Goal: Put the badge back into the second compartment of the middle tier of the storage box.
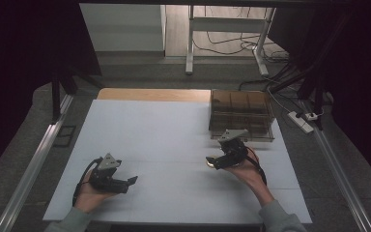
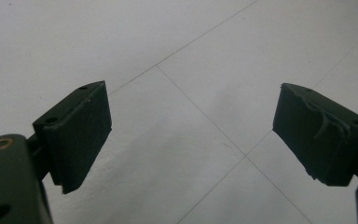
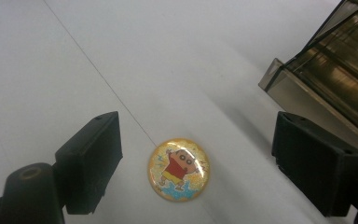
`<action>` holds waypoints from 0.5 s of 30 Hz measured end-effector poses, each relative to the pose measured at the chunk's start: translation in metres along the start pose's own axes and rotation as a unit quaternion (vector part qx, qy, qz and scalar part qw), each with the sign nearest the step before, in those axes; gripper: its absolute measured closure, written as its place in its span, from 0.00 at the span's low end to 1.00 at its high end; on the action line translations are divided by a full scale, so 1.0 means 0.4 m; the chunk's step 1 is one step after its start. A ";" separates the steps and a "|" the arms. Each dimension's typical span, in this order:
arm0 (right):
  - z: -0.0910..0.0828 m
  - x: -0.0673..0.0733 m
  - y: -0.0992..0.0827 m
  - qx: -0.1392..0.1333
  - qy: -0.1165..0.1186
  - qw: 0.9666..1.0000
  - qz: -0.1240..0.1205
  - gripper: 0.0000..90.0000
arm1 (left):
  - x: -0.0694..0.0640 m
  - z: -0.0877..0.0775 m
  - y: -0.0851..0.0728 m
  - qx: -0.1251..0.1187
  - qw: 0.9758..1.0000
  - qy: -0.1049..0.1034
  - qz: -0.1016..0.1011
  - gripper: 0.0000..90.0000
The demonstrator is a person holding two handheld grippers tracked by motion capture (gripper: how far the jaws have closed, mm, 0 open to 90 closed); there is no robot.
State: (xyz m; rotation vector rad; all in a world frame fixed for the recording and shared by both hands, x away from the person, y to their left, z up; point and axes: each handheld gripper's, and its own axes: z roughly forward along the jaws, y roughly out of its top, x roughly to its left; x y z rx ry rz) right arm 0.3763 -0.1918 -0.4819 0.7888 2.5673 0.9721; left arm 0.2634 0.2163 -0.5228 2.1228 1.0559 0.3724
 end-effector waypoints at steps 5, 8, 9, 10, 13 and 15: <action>0.013 0.003 0.001 0.015 0.006 1.000 0.000 0.19 | -0.001 -0.001 0.000 0.000 1.000 0.000 0.002 0.13; 0.021 0.002 0.000 0.021 0.010 1.000 -0.003 0.20 | -0.001 0.001 0.000 0.001 1.000 0.000 0.001 0.13; 0.022 0.003 0.000 0.024 0.012 1.000 -0.001 0.20 | -0.001 0.001 0.000 0.001 1.000 0.000 0.002 0.13; 0.025 0.002 0.000 0.026 0.012 1.000 -0.002 0.21 | -0.001 0.001 0.000 0.002 1.000 0.000 0.002 0.13; 0.032 0.000 0.000 0.031 0.018 0.999 -0.003 0.22 | -0.001 0.002 0.000 0.002 1.000 0.000 0.002 0.13; 0.034 0.000 0.000 0.034 0.019 0.999 -0.003 0.22 | -0.001 0.001 0.000 0.002 1.000 -0.001 0.003 0.13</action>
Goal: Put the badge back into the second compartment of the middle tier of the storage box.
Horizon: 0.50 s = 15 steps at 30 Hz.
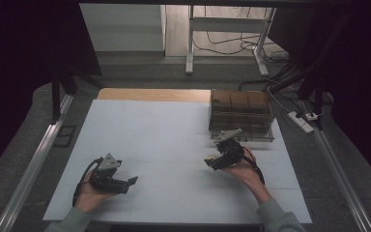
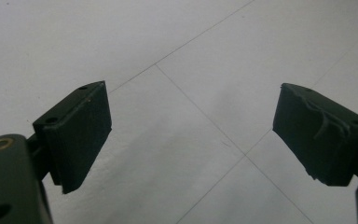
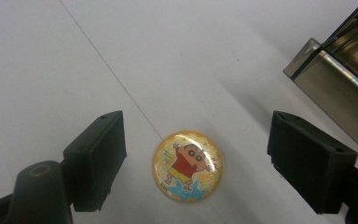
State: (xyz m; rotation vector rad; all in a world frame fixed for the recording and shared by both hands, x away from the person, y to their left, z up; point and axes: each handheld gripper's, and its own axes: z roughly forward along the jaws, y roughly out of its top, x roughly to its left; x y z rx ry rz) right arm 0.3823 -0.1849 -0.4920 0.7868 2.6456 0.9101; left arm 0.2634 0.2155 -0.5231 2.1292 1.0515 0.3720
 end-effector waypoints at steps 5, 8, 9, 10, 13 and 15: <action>0.012 -0.001 0.000 0.015 0.007 1.000 0.001 0.24 | 0.000 0.000 0.000 0.000 1.000 0.000 0.000 0.13; 0.017 -0.002 0.000 0.022 0.009 1.000 -0.001 0.25 | 0.000 0.000 0.000 0.000 1.000 0.000 0.000 0.13; 0.022 -0.002 -0.001 0.030 0.009 1.000 -0.001 0.25 | 0.001 0.000 0.000 0.000 1.000 0.000 0.000 0.13; 0.025 -0.003 -0.001 0.031 0.011 0.999 -0.002 0.25 | 0.001 0.000 0.000 0.000 1.000 0.000 0.000 0.13; 0.029 -0.002 -0.002 0.039 0.012 0.999 0.002 0.26 | 0.001 0.000 0.000 0.001 1.000 0.001 0.000 0.13; 0.034 -0.003 -0.003 0.042 0.010 0.999 0.002 0.26 | 0.000 0.001 0.000 0.001 1.000 0.000 0.001 0.13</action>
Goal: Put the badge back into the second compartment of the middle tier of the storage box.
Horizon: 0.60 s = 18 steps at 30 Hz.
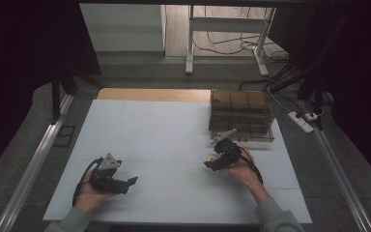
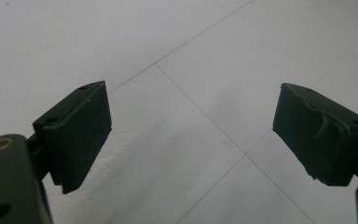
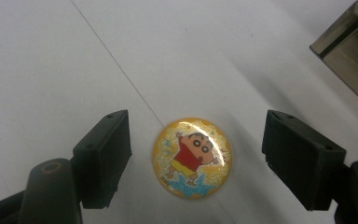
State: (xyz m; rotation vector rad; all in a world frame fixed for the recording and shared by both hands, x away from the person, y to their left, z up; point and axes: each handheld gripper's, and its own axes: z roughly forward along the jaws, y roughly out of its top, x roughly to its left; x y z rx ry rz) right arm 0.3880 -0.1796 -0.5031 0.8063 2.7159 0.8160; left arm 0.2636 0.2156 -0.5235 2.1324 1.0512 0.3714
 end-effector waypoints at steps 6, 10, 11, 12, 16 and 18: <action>0.008 -0.002 -0.002 0.010 -0.002 1.000 -0.001 0.27 | 0.001 0.000 0.000 -0.001 1.000 0.000 0.000 0.13; 0.012 -0.002 -0.003 0.016 0.002 1.000 -0.001 0.28 | 0.000 0.000 0.000 0.000 1.000 0.000 0.001 0.13; 0.014 -0.001 -0.003 0.019 0.003 1.000 -0.005 0.30 | 0.000 0.000 0.000 0.000 1.000 0.000 0.001 0.13; 0.014 -0.001 -0.003 0.019 0.003 1.000 -0.005 0.30 | 0.000 -0.001 0.000 0.000 1.000 0.000 0.001 0.13; 0.018 -0.001 -0.003 0.026 0.004 1.000 -0.005 0.32 | 0.001 0.000 0.000 0.001 1.000 0.001 0.001 0.13; 0.020 -0.002 -0.004 0.031 0.004 1.000 -0.003 0.33 | 0.001 0.000 0.000 0.001 1.000 0.001 0.001 0.13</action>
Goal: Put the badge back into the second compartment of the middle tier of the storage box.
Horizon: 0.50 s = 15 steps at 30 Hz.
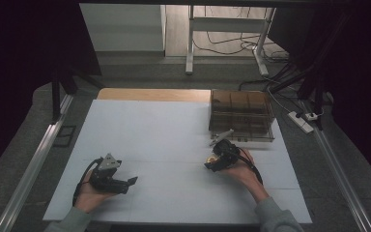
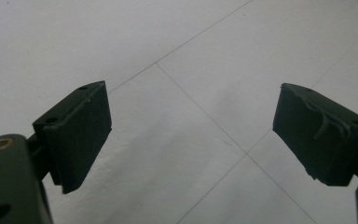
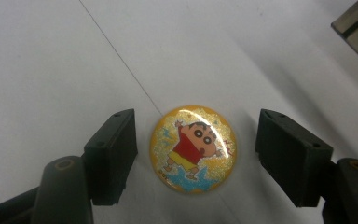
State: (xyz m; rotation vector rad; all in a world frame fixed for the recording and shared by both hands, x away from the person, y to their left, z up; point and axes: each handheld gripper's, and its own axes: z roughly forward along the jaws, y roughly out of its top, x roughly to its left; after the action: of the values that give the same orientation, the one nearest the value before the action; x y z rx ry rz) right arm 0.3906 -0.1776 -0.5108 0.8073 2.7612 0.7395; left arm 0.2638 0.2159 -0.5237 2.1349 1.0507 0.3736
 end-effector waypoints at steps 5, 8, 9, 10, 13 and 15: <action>0.001 0.002 0.001 0.002 -0.003 1.000 -0.002 0.37 | 0.000 0.000 0.000 0.000 1.000 0.001 0.001 0.13; 0.000 0.006 0.004 0.004 -0.003 1.000 -0.010 0.43 | -0.001 0.000 0.000 0.001 1.000 0.001 0.001 0.13; -0.002 0.010 0.005 0.008 -0.001 1.000 -0.009 0.46 | -0.001 0.001 0.000 0.001 1.000 0.001 0.001 0.13; -0.002 0.011 0.006 0.009 0.000 1.000 -0.009 0.48 | -0.001 0.001 0.000 0.001 1.000 0.001 0.001 0.13; -0.003 0.011 0.006 0.008 -0.002 1.000 -0.008 0.52 | -0.001 0.000 0.000 0.001 1.000 0.001 0.001 0.13; -0.003 0.011 0.006 0.008 -0.003 1.000 -0.007 0.52 | -0.001 0.000 0.000 0.001 1.000 0.001 0.002 0.13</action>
State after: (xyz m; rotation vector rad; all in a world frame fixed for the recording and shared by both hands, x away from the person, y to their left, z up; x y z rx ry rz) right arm 0.3875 -0.1738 -0.5085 0.7904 2.7676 0.7112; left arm 0.2634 0.2156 -0.5237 2.1385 1.0497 0.3774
